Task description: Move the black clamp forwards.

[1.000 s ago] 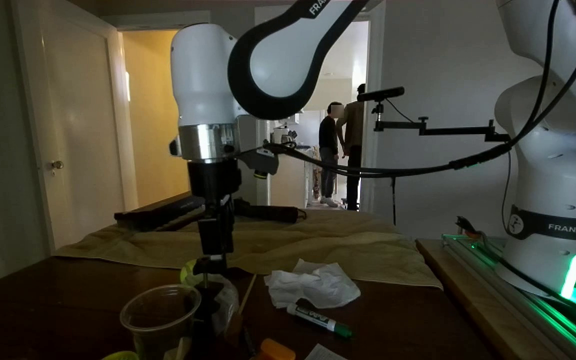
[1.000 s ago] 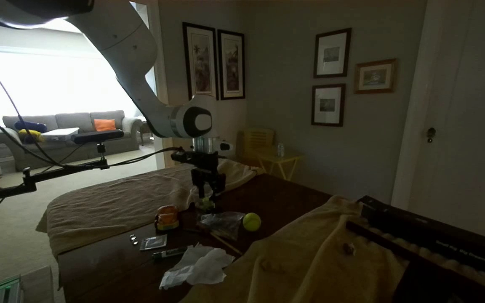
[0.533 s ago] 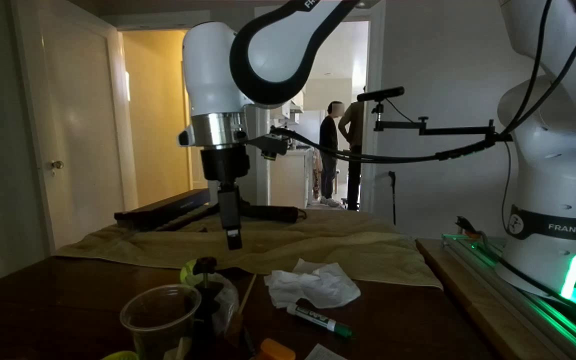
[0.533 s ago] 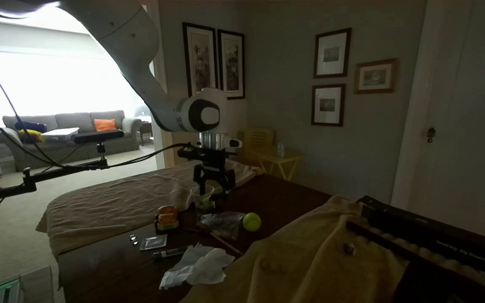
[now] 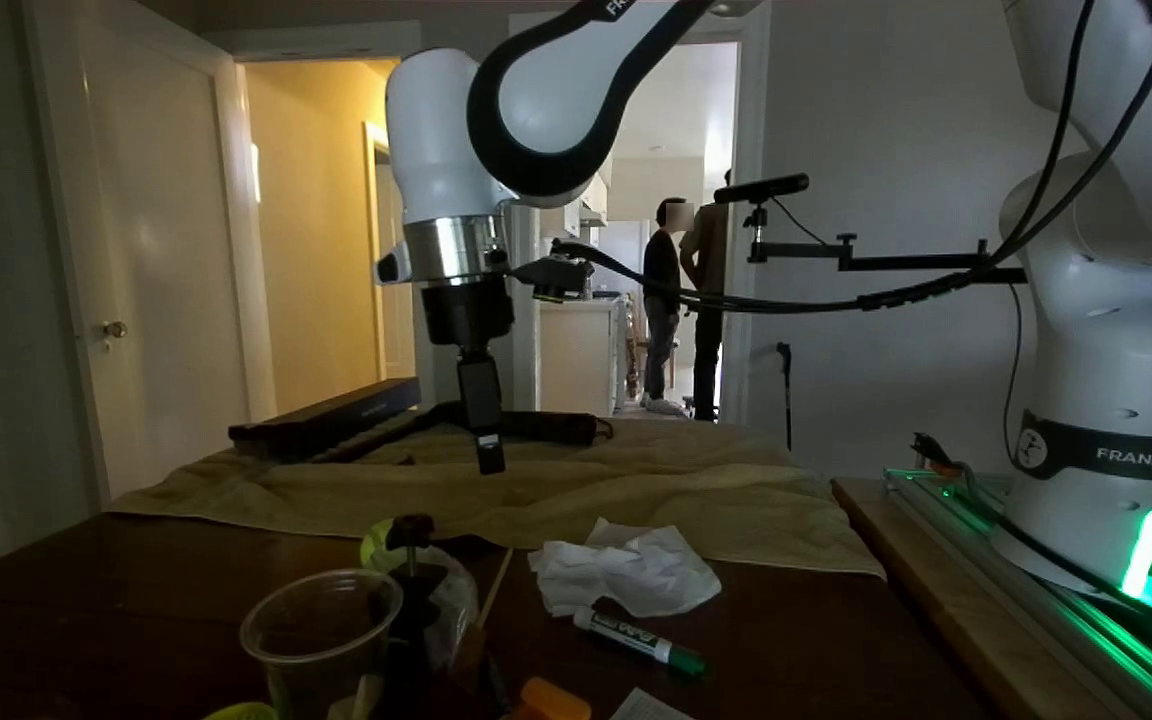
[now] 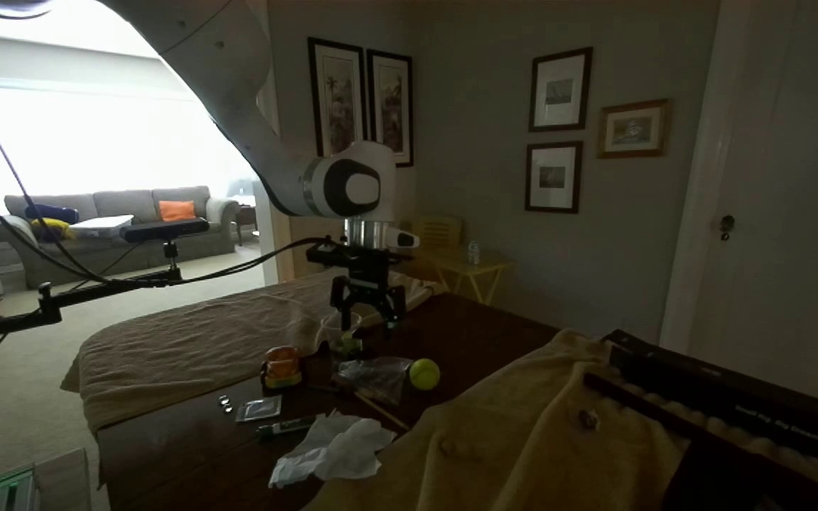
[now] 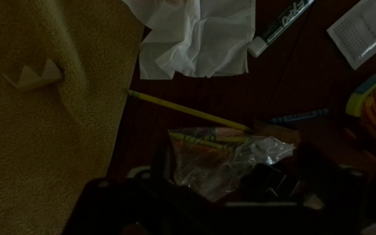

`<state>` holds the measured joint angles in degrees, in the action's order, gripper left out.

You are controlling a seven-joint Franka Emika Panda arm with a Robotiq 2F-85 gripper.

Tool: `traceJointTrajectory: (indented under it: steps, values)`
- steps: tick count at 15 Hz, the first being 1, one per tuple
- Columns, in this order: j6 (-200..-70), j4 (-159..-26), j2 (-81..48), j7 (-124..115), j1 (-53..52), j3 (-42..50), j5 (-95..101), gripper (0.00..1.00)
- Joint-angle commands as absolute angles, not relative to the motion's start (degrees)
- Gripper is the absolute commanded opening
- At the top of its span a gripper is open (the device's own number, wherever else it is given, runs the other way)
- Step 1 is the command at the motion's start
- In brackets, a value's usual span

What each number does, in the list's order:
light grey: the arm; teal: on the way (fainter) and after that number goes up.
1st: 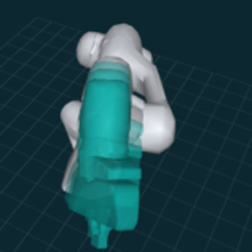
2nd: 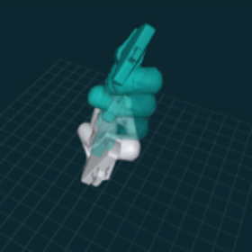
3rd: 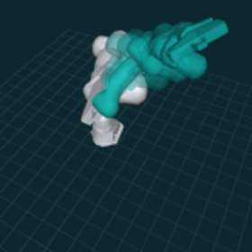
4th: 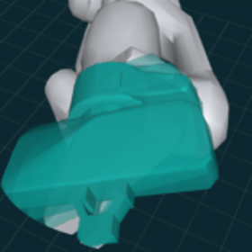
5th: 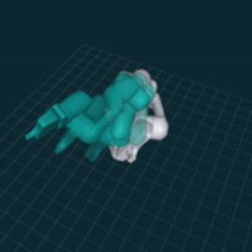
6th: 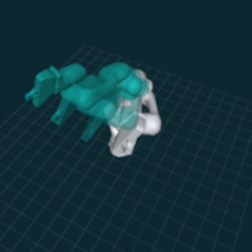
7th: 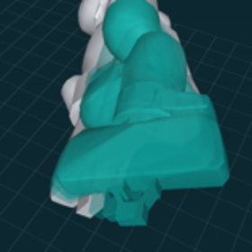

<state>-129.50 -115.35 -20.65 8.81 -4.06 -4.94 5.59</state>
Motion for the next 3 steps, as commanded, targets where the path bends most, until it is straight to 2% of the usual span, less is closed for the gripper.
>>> traceJointTrajectory:
  steps: [1, 3]
  values:
    - [-129.4, -115.3, -20.7, 8.8, -4.1, -4.9, 5.6, 1.00]
    - [-129.4, -115.3, -20.7, 8.8, -4.1, -4.9, 5.6, 1.00]
